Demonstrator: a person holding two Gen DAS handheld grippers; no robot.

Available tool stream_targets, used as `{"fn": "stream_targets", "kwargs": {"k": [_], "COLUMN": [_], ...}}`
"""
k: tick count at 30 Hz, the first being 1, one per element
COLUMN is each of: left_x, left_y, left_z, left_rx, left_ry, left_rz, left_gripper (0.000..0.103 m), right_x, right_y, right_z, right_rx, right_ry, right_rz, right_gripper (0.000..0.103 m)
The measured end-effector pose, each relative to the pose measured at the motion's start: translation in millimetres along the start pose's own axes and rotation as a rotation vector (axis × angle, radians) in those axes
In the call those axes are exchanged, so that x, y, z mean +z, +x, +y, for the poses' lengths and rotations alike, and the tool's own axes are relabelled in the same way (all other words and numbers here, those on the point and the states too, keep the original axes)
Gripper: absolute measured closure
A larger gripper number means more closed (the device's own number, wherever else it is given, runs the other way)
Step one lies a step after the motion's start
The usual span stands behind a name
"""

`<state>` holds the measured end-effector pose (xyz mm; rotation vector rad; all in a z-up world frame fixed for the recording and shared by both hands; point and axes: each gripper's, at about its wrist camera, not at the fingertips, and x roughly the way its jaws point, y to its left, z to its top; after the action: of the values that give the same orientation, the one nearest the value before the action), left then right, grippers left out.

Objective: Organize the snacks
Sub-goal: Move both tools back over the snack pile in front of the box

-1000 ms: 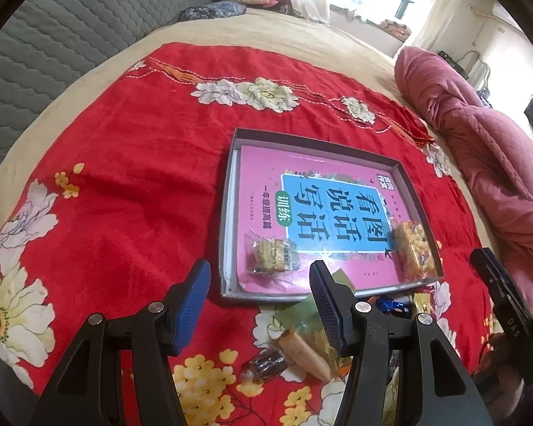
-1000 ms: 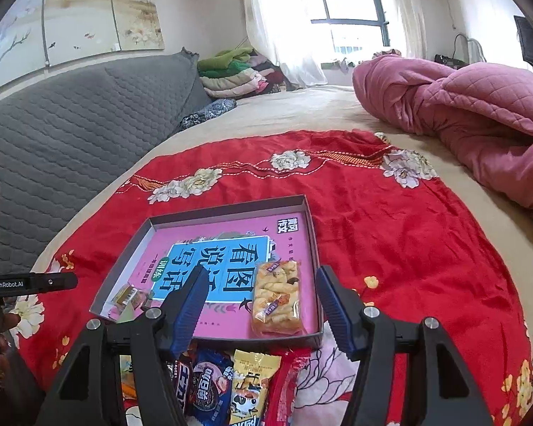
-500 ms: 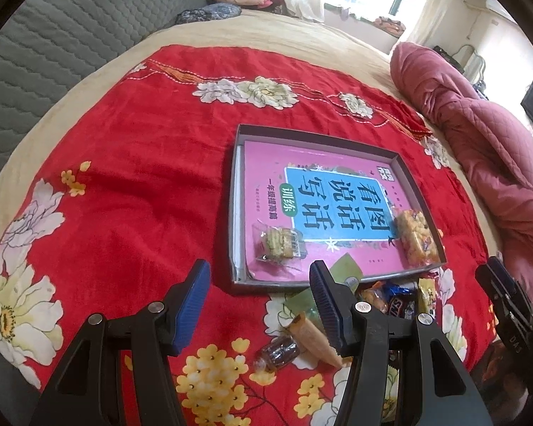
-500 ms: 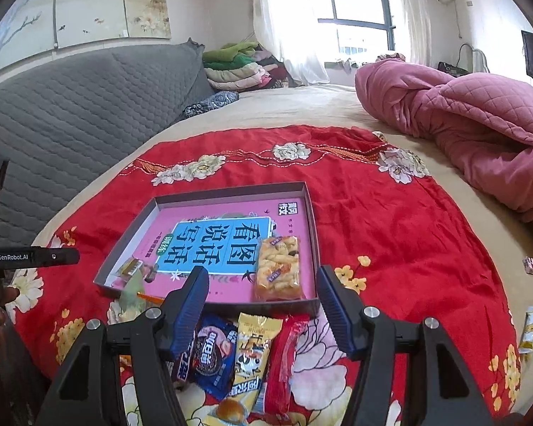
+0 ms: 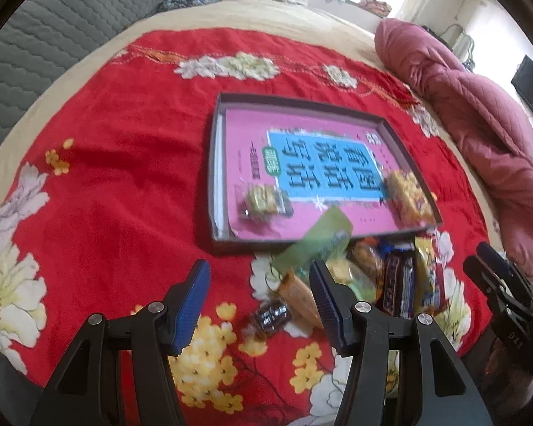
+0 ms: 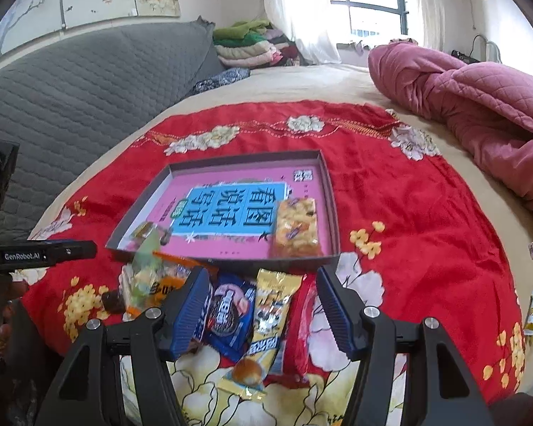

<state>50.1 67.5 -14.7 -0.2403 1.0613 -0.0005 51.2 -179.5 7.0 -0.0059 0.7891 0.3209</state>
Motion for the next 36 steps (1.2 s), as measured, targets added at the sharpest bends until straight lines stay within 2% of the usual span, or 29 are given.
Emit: {"fn": "stream_targets", "kwargs": {"k": [8,13,18,36], "left_x": [-18,-26,-37,-37], "left_y": [8,14,24,43], "left_z": [1,2,1,5], "left_rx": [-0.008,-0.029,-0.047,-0.074], "left_ry": [0.014,0.015,0.01,-0.012], "left_rz": [0.056,0.099,0.155,0.193], "left_gripper": [0.043,0.043,0.043,0.043], "right_x": [-11,-17,-21,-31], "right_y": [10,18,25,55], "right_z": [-1,2,3,1], "right_rx": [0.031,0.041,0.052,0.06], "right_ry": [0.016,0.009,0.007,0.008], "right_rz": [0.08,0.119,0.151,0.238], "right_gripper": [0.042,0.052,0.055,0.064]}}
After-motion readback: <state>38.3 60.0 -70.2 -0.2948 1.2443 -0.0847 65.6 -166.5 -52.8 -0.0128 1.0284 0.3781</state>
